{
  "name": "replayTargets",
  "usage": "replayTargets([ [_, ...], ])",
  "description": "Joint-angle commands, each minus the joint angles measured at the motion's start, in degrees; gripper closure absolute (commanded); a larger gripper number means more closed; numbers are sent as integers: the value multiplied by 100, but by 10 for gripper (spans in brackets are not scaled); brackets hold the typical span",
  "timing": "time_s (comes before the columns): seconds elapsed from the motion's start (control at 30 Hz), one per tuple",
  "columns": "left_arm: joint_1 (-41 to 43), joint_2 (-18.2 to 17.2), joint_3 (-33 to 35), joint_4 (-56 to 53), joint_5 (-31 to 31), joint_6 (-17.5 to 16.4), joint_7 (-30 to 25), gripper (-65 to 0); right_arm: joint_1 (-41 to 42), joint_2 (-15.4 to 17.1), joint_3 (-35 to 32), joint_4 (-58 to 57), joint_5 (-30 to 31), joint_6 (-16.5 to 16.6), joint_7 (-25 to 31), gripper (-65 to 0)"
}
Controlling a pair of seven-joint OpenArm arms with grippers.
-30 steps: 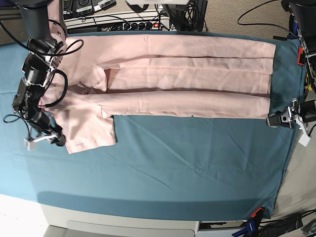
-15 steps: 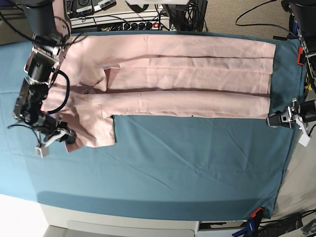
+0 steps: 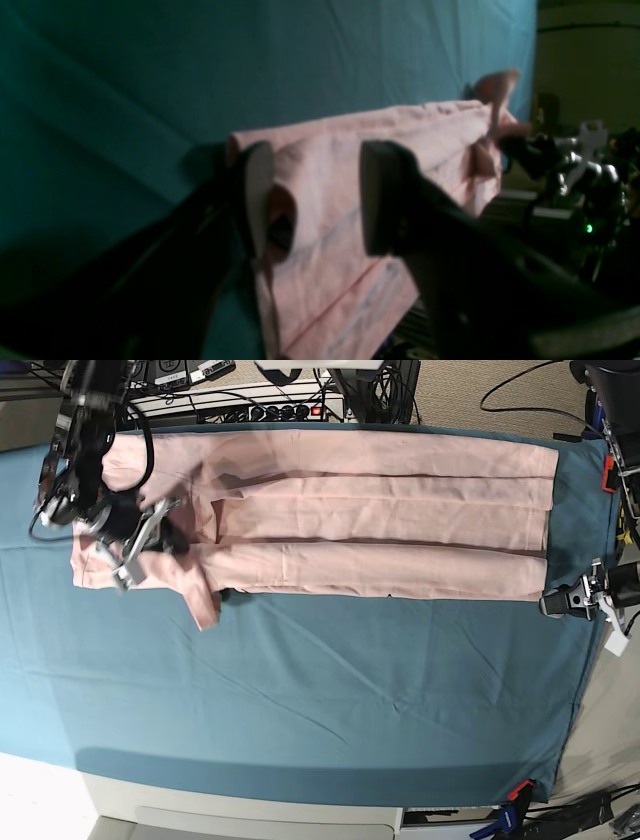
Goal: Fold the T-shirt properly
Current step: 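Release the hem and grasp the sleeve with the right gripper, then fold the sleeve over the shirt body with the right gripper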
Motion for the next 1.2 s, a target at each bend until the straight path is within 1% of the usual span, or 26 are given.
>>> replayTargets([
  [0.0,-138,-142,-28,79,-136,-8,-16,-296,-81,105,46,197,144,24,105,0],
  [0.13,-138,-140,-28,79,-136,-8,-16,-296,-511,105,46,498,251,22,42,0],
  [0.23,-138,-140,-31,79,-136,-8,-16,-296,-715,103,46,640,638,139,-146,0],
  [0.3,-138,-140,-28,79,-136,-8,-16,-296,-791,72,46,654,870,139,-197,0],
  [0.43,-138,-140,-28,79,-136,-8,-16,-296,-844,-153,46,654,1353,139,-404,0],
  [0.57,-136,-142,-28,79,-136,-8,-16,-296,-846,-437,46,654,1862,139,-841,0],
  [0.63,-138,-142,-28,79,-136,-8,-16,-296,-874,-463,44,654,2107,139,-860,0],
  [0.8,-138,-142,-28,79,-136,-8,-16,-296,-1128,-422,46,654,2184,139,-860,0],
  [0.83,-138,-142,-28,79,-136,-8,-16,-296,-1189,-409,48,654,2179,139,-860,-74],
  [0.87,-138,-142,-31,79,-136,-8,-16,-296,-1248,-393,52,654,2181,139,-860,-167],
  [0.9,-138,-144,-28,79,-136,-8,-16,-296,-1300,-376,52,654,2181,139,-860,-245],
  [0.93,-138,-144,-28,79,-136,-8,-16,-296,-1351,-348,52,654,2181,139,-860,-289],
  [1.1,-136,-195,-28,79,-136,-8,-16,-296,-1397,-164,122,654,2205,139,-860,-294],
  [1.17,-136,-260,-31,79,-136,-8,-16,-296,-1399,-98,286,686,2371,139,-860,-294],
])
